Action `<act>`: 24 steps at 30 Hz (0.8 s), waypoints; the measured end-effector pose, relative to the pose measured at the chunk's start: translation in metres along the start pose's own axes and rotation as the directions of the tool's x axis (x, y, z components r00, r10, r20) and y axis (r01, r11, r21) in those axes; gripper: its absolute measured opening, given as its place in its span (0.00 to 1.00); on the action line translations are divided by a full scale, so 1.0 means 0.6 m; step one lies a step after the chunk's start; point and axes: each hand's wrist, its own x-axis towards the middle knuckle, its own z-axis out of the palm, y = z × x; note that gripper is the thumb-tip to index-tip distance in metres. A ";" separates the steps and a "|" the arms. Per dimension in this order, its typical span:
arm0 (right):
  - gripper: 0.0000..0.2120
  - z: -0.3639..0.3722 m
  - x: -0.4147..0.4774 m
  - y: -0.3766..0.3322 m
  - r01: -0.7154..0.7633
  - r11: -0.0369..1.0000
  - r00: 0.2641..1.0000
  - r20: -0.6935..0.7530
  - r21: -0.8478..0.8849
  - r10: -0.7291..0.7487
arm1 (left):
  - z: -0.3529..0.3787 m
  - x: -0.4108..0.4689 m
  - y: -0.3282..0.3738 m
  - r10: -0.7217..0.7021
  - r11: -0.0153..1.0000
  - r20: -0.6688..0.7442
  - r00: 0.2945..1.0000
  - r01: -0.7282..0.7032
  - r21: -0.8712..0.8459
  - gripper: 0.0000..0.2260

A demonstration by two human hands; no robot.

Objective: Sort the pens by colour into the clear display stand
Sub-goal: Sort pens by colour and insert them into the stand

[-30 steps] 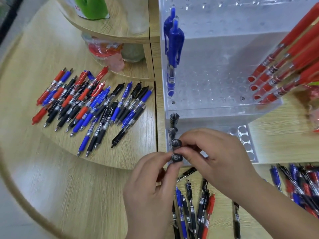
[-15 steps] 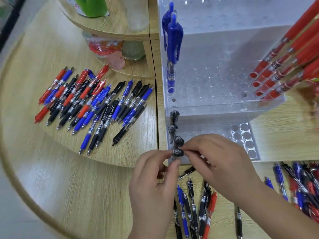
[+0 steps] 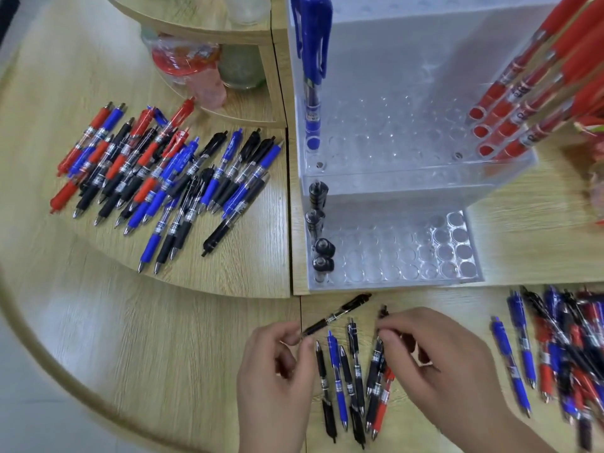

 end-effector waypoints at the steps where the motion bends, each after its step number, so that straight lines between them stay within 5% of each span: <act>1: 0.06 0.012 -0.018 0.008 -0.115 0.993 0.991 0.061 -0.018 0.116 | 0.004 -0.009 -0.020 -0.059 0.998 0.021 0.998 0.058 0.038 0.09; 4: 0.05 0.059 -0.058 0.038 -0.355 0.916 0.880 0.262 -0.190 0.395 | 0.019 -0.030 -0.071 -0.262 0.947 0.119 0.958 0.232 0.224 0.09; 8: 0.11 0.113 -0.080 0.065 -0.345 0.849 0.775 0.389 -0.401 0.499 | 0.041 -0.054 -0.106 -0.394 0.845 0.201 0.897 0.267 0.463 0.08; 14: 0.15 0.157 -0.050 0.055 -0.310 0.789 0.737 0.390 -0.531 0.552 | 0.078 -0.057 -0.111 -0.452 0.734 0.155 0.878 0.267 0.625 0.11; 19: 0.13 0.165 -0.026 0.060 -0.358 0.764 0.724 0.358 -0.536 0.590 | 0.084 -0.038 -0.106 -0.471 0.740 0.110 0.875 0.324 0.590 0.07; 24: 0.11 0.143 -0.009 0.060 -0.508 0.783 0.693 0.371 -0.358 0.619 | 0.062 -0.027 -0.075 -0.331 0.803 0.148 0.932 0.196 0.563 0.06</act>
